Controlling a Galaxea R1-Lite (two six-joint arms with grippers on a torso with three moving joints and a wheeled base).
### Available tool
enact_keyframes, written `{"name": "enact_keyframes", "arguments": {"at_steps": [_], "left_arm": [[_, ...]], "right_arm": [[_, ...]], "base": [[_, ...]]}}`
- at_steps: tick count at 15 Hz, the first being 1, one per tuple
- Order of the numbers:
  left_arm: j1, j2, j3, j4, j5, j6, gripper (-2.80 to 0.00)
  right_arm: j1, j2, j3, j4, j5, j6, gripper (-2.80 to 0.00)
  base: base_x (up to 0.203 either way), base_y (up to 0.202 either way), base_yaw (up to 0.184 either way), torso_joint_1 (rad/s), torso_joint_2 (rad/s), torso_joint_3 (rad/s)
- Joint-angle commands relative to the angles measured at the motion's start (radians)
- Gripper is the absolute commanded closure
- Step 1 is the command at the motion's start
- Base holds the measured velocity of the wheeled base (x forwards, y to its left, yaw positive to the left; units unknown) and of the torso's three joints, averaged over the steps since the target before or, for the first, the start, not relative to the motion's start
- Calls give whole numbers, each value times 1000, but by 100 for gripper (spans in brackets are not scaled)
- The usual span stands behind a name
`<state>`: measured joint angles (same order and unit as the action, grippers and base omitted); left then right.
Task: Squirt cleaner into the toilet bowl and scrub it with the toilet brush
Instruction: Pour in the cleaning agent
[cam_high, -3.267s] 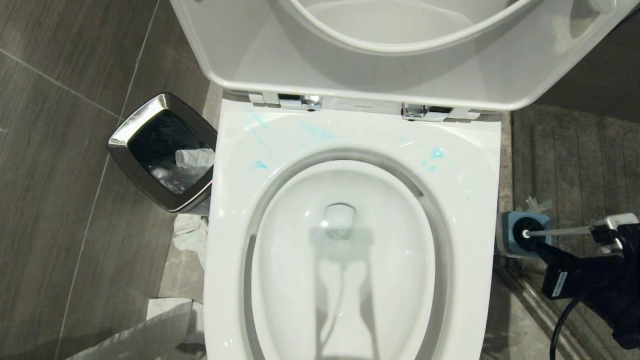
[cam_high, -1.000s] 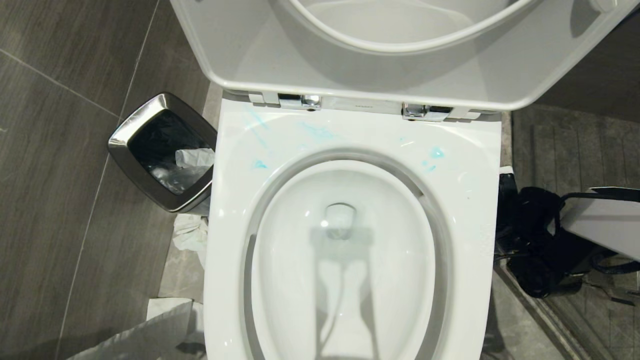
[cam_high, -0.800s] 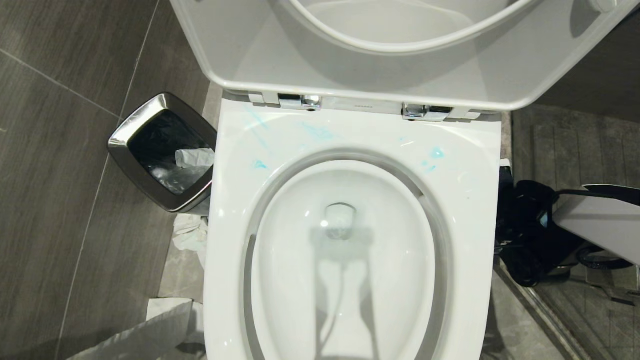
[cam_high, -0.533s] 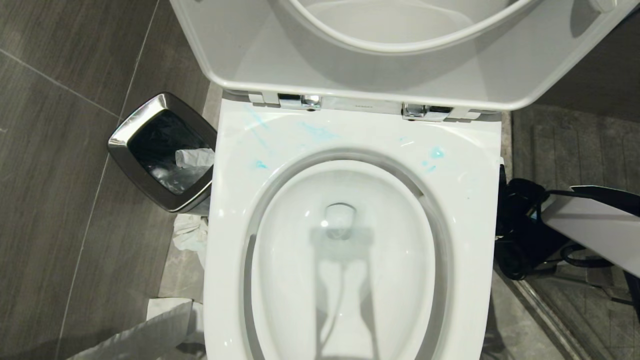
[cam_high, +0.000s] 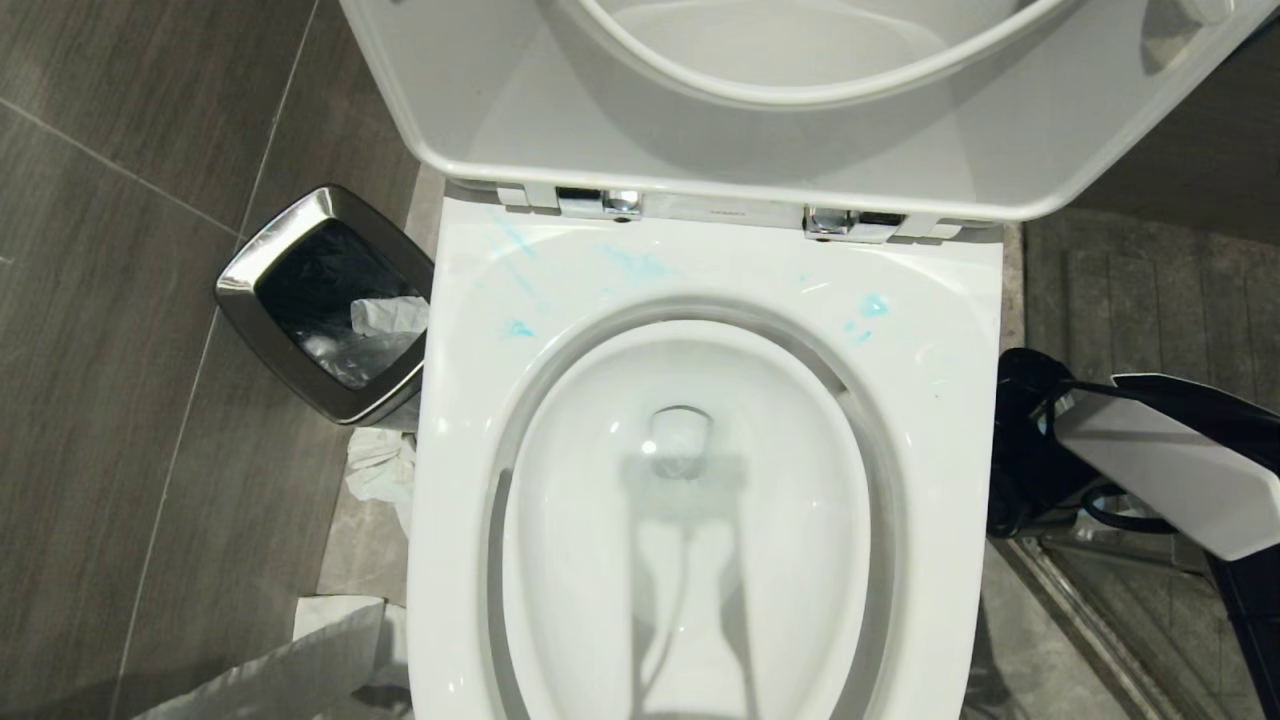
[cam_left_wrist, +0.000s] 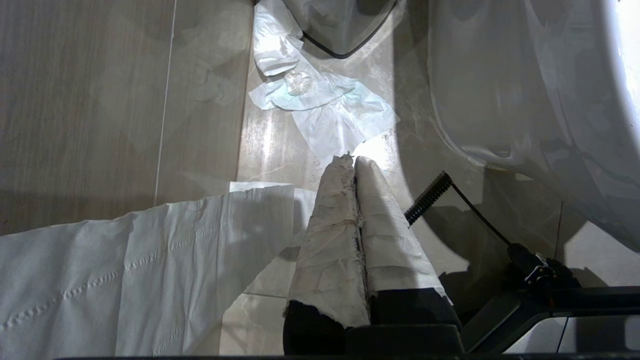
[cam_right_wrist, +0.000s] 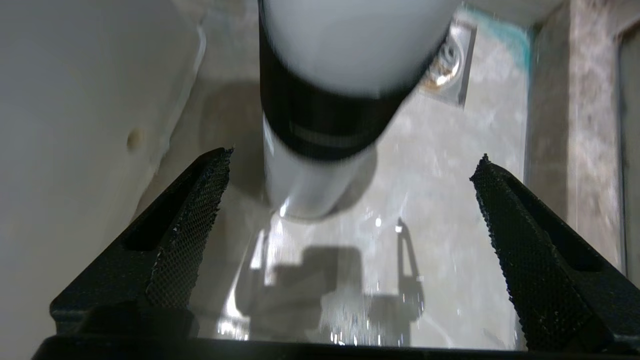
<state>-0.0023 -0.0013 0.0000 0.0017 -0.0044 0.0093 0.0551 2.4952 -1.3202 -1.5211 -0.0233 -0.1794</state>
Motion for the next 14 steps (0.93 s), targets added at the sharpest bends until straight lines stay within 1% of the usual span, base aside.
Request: {"name": "enact_keyframes", "arguments": {"at_steps": [1, 3, 9, 14], "left_arm": [[-1, 1, 2, 0, 0, 0, 0], [0, 1, 2, 0, 0, 0, 0], [0, 1, 2, 0, 0, 0, 0], [1, 1, 2, 0, 0, 0, 0]], "right_arm": [[0, 23, -57, -9, 2, -2, -280], [4, 35, -93, -9, 3, -2, -280], [14, 75, -214, -9, 23, -59, -280], [14, 108, -260, -9, 25, -94, -280]], "base": [[0, 0, 0, 0, 0, 0], [0, 0, 0, 0, 0, 0], [0, 0, 0, 0, 0, 0], [0, 0, 0, 0, 0, 0]]}}
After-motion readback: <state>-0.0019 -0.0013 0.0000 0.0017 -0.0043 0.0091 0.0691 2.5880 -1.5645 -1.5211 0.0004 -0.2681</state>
